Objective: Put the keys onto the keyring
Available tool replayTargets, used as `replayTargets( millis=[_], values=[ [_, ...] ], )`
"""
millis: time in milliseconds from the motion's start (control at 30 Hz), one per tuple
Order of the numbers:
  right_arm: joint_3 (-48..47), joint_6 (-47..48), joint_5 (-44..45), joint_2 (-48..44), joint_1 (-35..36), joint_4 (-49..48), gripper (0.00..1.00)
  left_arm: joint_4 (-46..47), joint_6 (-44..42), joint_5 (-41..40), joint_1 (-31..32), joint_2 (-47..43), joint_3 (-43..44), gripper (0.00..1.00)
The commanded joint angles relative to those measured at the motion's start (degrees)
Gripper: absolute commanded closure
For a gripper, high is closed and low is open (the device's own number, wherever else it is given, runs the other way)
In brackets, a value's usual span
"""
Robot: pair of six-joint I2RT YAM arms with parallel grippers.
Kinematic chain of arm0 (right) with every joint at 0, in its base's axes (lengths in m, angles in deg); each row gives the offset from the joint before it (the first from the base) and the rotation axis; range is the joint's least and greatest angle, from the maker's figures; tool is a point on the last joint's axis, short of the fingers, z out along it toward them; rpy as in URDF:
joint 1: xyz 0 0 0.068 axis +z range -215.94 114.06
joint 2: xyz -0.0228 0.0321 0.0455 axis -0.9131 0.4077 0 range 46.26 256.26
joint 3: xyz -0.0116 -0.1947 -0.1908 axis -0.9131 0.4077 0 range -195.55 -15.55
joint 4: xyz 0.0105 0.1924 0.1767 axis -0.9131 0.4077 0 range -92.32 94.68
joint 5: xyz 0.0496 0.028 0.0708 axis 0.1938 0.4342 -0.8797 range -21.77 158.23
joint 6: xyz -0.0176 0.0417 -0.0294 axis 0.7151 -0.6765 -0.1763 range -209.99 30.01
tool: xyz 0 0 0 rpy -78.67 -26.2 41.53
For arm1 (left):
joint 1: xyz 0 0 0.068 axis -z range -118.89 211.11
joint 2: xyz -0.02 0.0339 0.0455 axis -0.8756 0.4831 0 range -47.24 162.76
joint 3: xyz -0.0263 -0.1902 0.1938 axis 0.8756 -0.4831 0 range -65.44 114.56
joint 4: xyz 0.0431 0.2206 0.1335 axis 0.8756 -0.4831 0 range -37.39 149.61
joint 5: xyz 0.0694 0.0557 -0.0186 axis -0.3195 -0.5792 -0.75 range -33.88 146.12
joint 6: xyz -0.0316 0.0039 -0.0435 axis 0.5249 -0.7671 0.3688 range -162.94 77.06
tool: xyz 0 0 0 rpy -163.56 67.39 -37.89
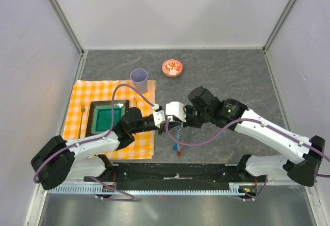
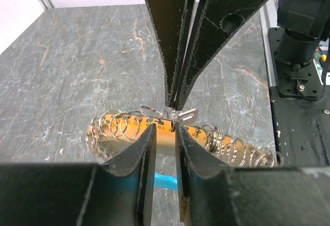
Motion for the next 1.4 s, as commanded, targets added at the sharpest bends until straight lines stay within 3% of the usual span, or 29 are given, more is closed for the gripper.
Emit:
replayTargets(
  millis=[0, 667, 900, 1200, 1367],
  values=[
    [-0.09, 0.94, -0.73, -1.95, 0.47, -3.79, 1.0, 0.01, -0.44, -0.63, 0.16, -1.13, 2.18, 0.76],
    [0.7, 1.11, -1.52, -0.37, 0.56, -4.14, 1.0, 1.76, 2.02, 4.12, 0.25, 0.45, 3.68, 0.79],
    [1.23, 1.11, -1.43, 0.34, 0.65, -4.23, 1.0, 1.5, 2.64, 4.13, 0.25, 0.28, 3.85, 0.89],
    [1.32, 1.11, -1.52, 1.04, 1.0, -4.14, 1.0, -0.52, 2.73, 3.95, 0.25, 0.19, 4.91, 0.75],
    [1.58, 1.11, -1.61, 1.65, 1.26, -3.97, 1.0, -0.78, 2.99, 3.95, 0.25, 0.28, 5.17, 0.74]
  ],
)
